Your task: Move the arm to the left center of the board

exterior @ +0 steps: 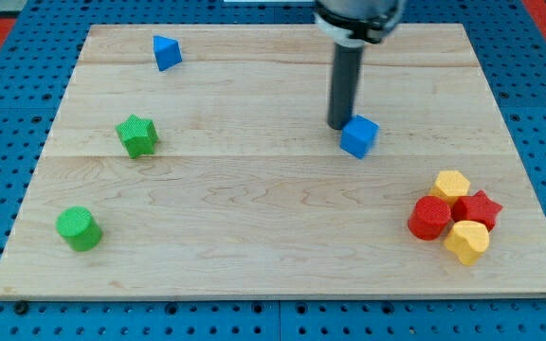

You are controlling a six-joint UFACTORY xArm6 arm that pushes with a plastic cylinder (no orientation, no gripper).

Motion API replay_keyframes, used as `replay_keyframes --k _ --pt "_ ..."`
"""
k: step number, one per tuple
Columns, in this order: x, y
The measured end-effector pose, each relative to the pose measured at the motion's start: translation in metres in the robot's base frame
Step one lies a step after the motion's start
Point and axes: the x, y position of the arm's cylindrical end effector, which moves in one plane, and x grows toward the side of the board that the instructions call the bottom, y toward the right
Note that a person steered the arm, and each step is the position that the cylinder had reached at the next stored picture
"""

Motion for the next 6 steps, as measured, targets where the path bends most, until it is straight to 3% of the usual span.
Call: replay_keyframes --k 1,2,3,4,5,6 --pt "0.046 0.037" --pt "0.053 0.034" --pt "0.027 -0.022" --pt "0.034 -0.126" --pt "0.095 -0.206" --pt "0.089 -0.306"
